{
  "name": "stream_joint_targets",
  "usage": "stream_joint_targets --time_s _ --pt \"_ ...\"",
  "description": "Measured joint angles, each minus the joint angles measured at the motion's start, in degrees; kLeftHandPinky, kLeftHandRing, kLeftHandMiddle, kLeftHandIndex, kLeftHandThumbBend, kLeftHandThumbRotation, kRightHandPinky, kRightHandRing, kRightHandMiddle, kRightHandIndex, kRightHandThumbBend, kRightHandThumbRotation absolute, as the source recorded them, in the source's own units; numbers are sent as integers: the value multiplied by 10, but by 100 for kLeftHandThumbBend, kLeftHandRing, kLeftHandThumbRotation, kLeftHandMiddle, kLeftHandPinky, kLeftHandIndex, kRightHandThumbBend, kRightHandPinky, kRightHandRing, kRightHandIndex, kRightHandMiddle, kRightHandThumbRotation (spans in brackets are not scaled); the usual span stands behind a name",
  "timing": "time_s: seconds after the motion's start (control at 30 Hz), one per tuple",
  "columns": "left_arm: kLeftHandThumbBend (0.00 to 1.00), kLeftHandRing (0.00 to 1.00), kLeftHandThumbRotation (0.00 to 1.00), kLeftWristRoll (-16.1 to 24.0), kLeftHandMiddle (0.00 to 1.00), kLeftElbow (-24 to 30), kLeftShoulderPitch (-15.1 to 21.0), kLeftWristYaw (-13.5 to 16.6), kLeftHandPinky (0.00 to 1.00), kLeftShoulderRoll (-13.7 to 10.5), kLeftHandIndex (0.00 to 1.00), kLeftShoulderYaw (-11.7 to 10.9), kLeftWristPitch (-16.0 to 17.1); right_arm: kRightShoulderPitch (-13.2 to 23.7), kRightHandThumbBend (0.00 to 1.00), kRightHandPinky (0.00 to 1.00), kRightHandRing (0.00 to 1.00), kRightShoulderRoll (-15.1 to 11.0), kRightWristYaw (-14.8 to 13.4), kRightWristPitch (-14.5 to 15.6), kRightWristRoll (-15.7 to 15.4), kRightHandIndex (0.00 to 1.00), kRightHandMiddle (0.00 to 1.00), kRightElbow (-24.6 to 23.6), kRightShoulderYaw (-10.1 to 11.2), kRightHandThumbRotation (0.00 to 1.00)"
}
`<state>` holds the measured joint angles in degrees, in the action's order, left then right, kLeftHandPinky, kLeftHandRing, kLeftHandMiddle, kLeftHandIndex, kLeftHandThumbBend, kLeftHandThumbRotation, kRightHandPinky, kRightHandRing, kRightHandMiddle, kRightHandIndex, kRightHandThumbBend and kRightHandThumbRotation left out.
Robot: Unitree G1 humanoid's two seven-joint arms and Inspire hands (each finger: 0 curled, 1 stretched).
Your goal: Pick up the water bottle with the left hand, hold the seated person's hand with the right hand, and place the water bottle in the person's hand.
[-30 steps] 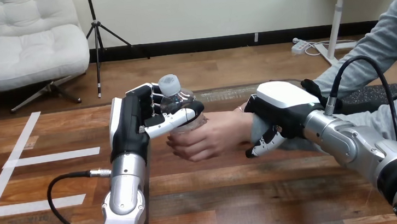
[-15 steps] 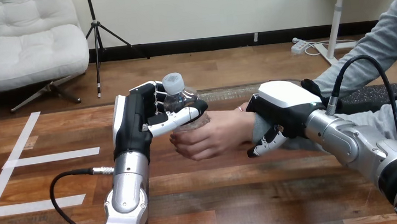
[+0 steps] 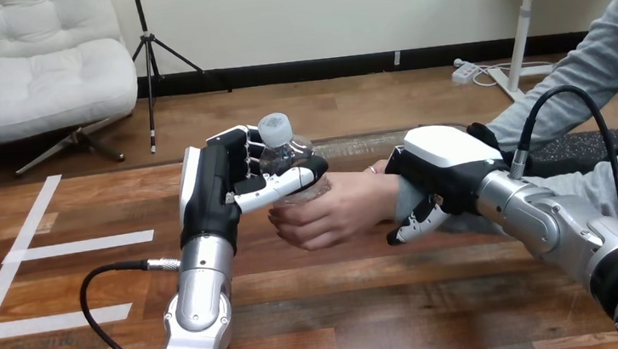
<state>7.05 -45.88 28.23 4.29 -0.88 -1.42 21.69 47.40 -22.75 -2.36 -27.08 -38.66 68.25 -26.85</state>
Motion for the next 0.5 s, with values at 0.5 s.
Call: stream_joint_targets --time_s 0.5 --pt "70 41 0 -3 45 2 0 -6 35 0 43 1 -4 0 64 15 20 -1 0 0 0 28 26 0 0 0"
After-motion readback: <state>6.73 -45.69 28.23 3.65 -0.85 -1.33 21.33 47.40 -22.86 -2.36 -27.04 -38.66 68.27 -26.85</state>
